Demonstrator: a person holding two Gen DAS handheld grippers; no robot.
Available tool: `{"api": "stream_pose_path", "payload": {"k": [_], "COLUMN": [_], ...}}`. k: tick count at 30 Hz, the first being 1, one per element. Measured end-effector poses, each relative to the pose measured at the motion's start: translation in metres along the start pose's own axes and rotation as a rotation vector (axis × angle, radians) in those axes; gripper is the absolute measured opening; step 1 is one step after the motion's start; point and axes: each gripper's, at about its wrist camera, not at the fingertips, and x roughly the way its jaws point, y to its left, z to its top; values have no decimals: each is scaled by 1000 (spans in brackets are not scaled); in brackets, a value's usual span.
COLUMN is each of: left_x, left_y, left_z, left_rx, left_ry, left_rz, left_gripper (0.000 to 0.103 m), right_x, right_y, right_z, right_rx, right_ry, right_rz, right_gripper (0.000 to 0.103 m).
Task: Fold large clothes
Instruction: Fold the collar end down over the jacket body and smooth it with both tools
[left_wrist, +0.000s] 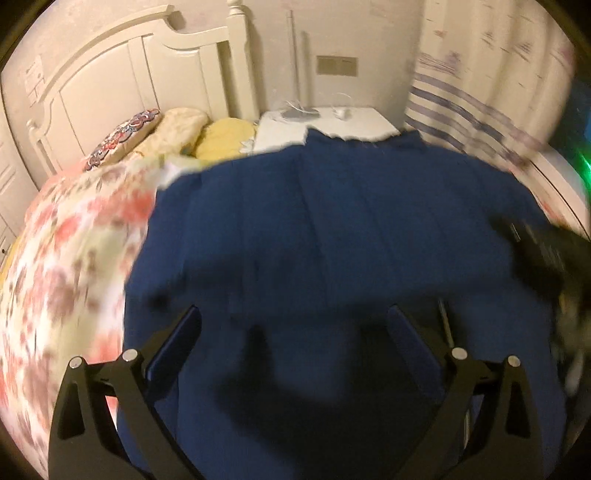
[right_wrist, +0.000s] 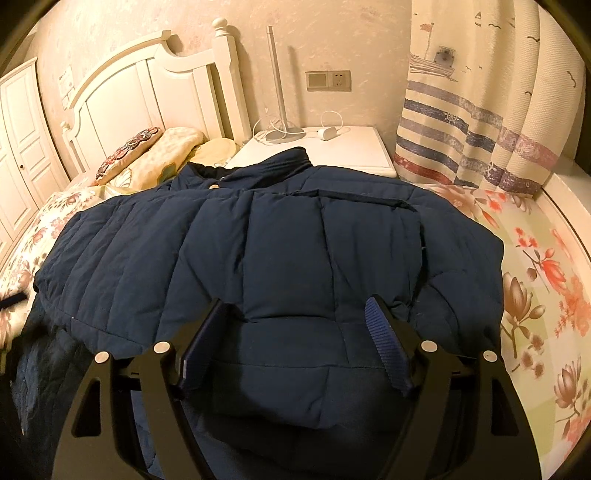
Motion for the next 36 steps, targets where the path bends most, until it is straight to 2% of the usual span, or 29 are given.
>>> {"api": "stream_pose_path", "payload": {"k": [3,5,7,11,14,17,19,21,23,26,28,30,32,34,35,36], "left_x": [1,15,16,15,15,15,15,15,14,14,13,14,14,14,14,14], "left_y": [0,8,17,14,17,18,16,17,17,19,20,20,20,21,21,21], "left_z": [-33,-48,-49,-52,-54,-54,-53,-54,-54,-54,-54,-54,-54,-54,-54,-54], "left_rx": [28,-4,-47,-34,-46,-50,-47,-50,-53,-56,-59,-59,-59,-60,-59,-59], "left_ry": [21,57,56,44,44,45,46,45,44,43,43,43,43,43,43,42], "left_rz": [23,13,-23,15,1,-4,1,-3,-7,-11,-14,-14,-15,-15,-15,-14], "left_gripper": [100,101,101,101,101,101,101,101,101,101,101,101,101,101,101,101], "right_x": [1,1,0,-5,-31,-60,-69,-60,-37,-28,-29,-35,-48,-58,-56,-52], "right_y": [1,3,5,5,10,32,56,84,94,81,78,78,78,70,66,57], "right_z": [0,0,-1,-4,-12,-26,-36,-51,-65,-67,-67,-68,-72,-77,-79,-81], "right_rx": [-6,-16,-22,-18,13,-2,-101,-252,-321,-246,-240,-229,-213,-174,-152,-121], "right_ry": [2,2,-2,-20,-99,-141,-115,-13,111,145,150,152,108,74,84,111], "right_rz": [-12,-28,-38,-42,-71,-1,8,-55,-96,-49,-42,-55,-70,-123,-163,-167], "right_gripper": [74,75,76,82,84,87,87,87,86,87,87,87,87,87,89,91]}}
